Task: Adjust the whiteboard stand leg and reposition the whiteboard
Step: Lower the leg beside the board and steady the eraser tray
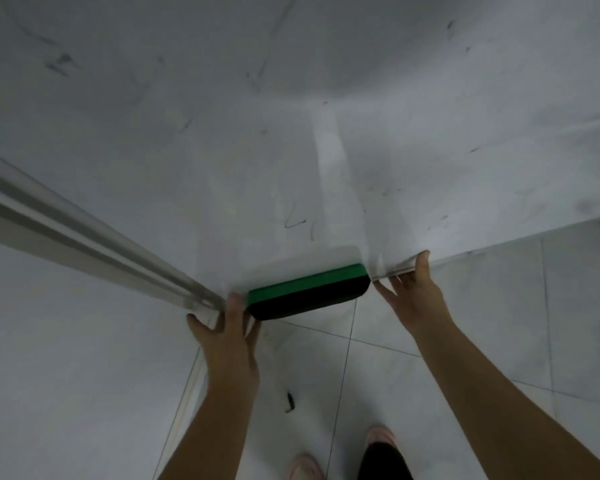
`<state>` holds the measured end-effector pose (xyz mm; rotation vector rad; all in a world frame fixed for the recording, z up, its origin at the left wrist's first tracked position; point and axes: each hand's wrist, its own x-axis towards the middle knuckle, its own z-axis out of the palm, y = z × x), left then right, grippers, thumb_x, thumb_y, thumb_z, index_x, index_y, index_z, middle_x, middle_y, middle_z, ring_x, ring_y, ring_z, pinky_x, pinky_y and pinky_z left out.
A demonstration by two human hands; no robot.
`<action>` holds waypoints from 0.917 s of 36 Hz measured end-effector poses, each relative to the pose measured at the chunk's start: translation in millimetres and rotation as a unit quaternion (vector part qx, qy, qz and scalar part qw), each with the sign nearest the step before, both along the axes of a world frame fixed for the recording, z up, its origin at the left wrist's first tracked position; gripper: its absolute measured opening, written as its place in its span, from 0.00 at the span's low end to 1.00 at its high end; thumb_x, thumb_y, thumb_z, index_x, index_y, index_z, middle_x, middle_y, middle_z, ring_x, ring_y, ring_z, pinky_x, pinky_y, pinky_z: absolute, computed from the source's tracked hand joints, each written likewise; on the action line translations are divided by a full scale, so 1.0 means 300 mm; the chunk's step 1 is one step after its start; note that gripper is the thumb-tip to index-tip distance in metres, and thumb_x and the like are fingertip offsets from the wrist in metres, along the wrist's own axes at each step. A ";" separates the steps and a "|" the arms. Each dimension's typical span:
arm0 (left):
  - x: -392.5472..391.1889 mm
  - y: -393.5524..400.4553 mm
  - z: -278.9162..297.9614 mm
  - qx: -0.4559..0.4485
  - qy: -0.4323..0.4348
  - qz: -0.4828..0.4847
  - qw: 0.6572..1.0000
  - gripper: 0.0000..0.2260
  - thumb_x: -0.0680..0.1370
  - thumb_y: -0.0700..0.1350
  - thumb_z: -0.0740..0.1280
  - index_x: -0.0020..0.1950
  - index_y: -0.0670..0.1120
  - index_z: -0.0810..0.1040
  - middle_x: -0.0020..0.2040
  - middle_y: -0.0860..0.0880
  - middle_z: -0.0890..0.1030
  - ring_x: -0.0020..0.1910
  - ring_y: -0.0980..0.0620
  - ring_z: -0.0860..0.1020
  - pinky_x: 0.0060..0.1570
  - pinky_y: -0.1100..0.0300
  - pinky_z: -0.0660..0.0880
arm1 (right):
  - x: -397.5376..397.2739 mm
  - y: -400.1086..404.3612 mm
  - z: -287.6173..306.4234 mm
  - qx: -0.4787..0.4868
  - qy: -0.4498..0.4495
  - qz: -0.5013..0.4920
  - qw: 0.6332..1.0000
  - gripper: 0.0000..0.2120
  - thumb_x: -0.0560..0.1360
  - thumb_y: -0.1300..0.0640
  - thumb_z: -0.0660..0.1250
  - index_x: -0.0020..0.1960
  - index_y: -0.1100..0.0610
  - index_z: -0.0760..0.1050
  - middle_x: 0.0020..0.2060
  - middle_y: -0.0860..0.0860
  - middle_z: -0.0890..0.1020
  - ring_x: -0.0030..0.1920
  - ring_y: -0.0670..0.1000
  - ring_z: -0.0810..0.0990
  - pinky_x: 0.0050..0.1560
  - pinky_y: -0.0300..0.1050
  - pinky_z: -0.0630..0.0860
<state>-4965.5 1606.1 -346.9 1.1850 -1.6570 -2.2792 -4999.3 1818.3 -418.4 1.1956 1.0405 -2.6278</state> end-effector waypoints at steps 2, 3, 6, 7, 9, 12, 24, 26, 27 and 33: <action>-0.010 -0.016 0.022 -0.008 0.021 0.009 1.000 0.35 0.75 0.44 0.63 0.72 0.55 0.42 0.72 0.46 0.64 0.63 0.45 0.72 0.67 0.47 0.67 | 0.004 -0.025 0.006 -0.002 -0.007 -0.008 1.000 0.18 0.78 0.45 0.54 0.56 0.59 0.68 0.51 0.54 0.77 0.58 0.56 0.73 0.64 0.58 0.70; -0.010 -0.021 0.027 -0.017 0.025 0.009 1.000 0.35 0.74 0.44 0.64 0.72 0.56 0.43 0.72 0.46 0.63 0.64 0.46 0.72 0.68 0.47 0.67 | 0.006 -0.041 0.007 -0.003 -0.011 -0.009 1.000 0.18 0.78 0.45 0.54 0.57 0.59 0.67 0.53 0.55 0.76 0.59 0.56 0.73 0.64 0.58 0.69; 0.014 -0.026 0.013 -0.066 0.011 0.008 0.998 0.39 0.72 0.44 0.67 0.72 0.56 0.42 0.75 0.47 0.57 0.67 0.50 0.67 0.69 0.49 0.64 | 0.014 -0.098 0.019 -0.019 -0.014 -0.007 1.000 0.23 0.78 0.46 0.55 0.65 0.61 0.65 0.56 0.56 0.73 0.59 0.55 0.73 0.64 0.58 0.69; 0.025 -0.028 0.006 -0.078 -0.001 0.009 0.997 0.40 0.71 0.44 0.68 0.72 0.55 0.42 0.75 0.48 0.55 0.69 0.50 0.65 0.70 0.50 0.62 | 0.017 -0.119 0.023 -0.023 -0.013 -0.004 1.000 0.24 0.78 0.46 0.55 0.67 0.62 0.64 0.56 0.56 0.73 0.59 0.55 0.73 0.64 0.58 0.69; 0.047 -0.037 -0.007 -0.086 -0.026 0.017 0.996 0.41 0.71 0.46 0.68 0.71 0.56 0.41 0.76 0.48 0.52 0.71 0.50 0.61 0.69 0.51 0.60 | 0.028 -0.159 0.038 -0.031 -0.010 0.000 0.999 0.24 0.78 0.47 0.55 0.67 0.62 0.64 0.56 0.56 0.73 0.62 0.56 0.72 0.65 0.58 0.68; 0.064 -0.068 -0.013 -0.087 -0.024 0.019 0.996 0.38 0.73 0.46 0.67 0.71 0.57 0.42 0.76 0.48 0.51 0.71 0.50 0.61 0.71 0.48 0.60 | 0.038 -0.207 0.051 -0.044 -0.005 0.007 0.999 0.19 0.78 0.47 0.55 0.62 0.58 0.67 0.62 0.56 0.73 0.66 0.55 0.70 0.65 0.57 0.68; 0.009 -0.172 0.018 -0.076 0.009 0.070 0.995 0.35 0.75 0.52 0.63 0.70 0.61 0.40 0.74 0.49 0.57 0.67 0.48 0.67 0.69 0.45 0.66 | 0.068 -0.307 0.039 -0.075 -0.002 0.022 0.997 0.17 0.78 0.49 0.56 0.61 0.58 0.69 0.67 0.55 0.71 0.68 0.54 0.69 0.70 0.55 0.64; 0.008 -0.167 0.006 -0.077 0.007 0.062 0.995 0.37 0.73 0.54 0.64 0.70 0.61 0.39 0.75 0.49 0.55 0.70 0.48 0.64 0.70 0.46 0.64 | 0.068 -0.280 0.042 -0.066 -0.012 0.028 0.997 0.22 0.78 0.48 0.57 0.66 0.60 0.66 0.67 0.56 0.71 0.67 0.54 0.69 0.69 0.54 0.64; 0.006 -0.160 0.002 -0.077 0.007 0.058 0.995 0.38 0.72 0.55 0.65 0.70 0.62 0.39 0.76 0.49 0.54 0.70 0.48 0.63 0.71 0.46 0.63 | 0.068 -0.265 0.045 -0.062 -0.014 0.036 0.997 0.23 0.78 0.48 0.57 0.67 0.60 0.65 0.67 0.56 0.71 0.67 0.54 0.69 0.69 0.54 0.63; -0.010 -0.123 -0.012 -0.071 0.021 0.056 0.996 0.38 0.73 0.54 0.65 0.70 0.62 0.40 0.76 0.50 0.53 0.70 0.48 0.63 0.70 0.45 0.64 | 0.062 -0.206 0.069 -0.048 -0.018 0.049 0.997 0.23 0.77 0.48 0.58 0.68 0.60 0.65 0.68 0.56 0.70 0.68 0.55 0.68 0.70 0.55 0.63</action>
